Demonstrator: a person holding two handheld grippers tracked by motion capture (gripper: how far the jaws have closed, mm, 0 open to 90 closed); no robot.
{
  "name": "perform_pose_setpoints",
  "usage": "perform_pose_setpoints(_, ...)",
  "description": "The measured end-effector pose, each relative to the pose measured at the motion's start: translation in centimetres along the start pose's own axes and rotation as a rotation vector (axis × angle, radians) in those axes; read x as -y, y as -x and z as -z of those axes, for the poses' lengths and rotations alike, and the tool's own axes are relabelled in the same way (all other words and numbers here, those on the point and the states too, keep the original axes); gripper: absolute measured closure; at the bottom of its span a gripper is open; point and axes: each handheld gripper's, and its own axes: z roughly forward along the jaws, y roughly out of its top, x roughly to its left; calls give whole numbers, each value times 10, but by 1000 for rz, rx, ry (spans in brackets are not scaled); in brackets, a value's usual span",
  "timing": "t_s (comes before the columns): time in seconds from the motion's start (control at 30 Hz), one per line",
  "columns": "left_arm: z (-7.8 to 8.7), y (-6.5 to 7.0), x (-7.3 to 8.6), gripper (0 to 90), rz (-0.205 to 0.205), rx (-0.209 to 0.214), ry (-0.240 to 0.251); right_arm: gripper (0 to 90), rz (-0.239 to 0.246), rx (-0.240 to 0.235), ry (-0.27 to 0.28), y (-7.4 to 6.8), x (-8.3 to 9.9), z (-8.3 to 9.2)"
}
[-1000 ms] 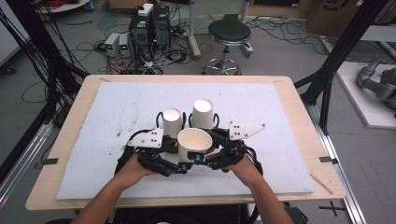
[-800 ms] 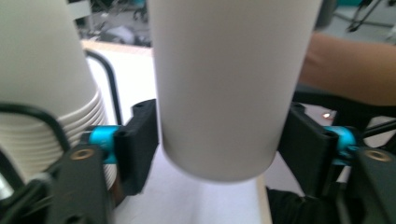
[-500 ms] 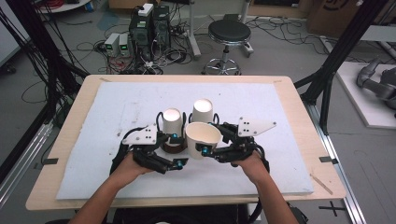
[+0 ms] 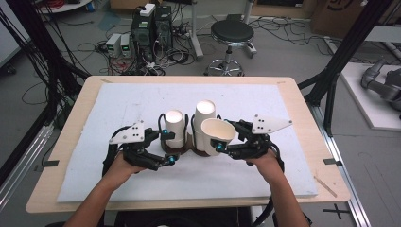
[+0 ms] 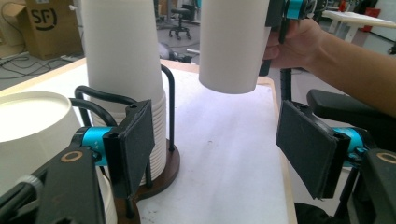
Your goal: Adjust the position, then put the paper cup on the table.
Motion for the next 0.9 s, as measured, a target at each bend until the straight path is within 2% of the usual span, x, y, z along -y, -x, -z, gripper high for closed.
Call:
perform_pose_setpoints(0.3, -4, -4, 0, 281, 7, 8, 6, 396, -6, 70, 7, 7, 1, 20)
perform_pose_setpoints(0.53, 0, -7, 1, 270, 7, -10, 6, 394, -5, 148, 21, 14, 3, 37)
perform_pose_setpoints(0.77, 16, -10, 3, 217, -1, -100, 29, 393, -12, 224, 35, 24, 4, 55)
perform_pose_setpoints(0.9, 27, -11, 3, 204, 0, -147, 41, 393, -28, 290, 48, 31, 11, 62)
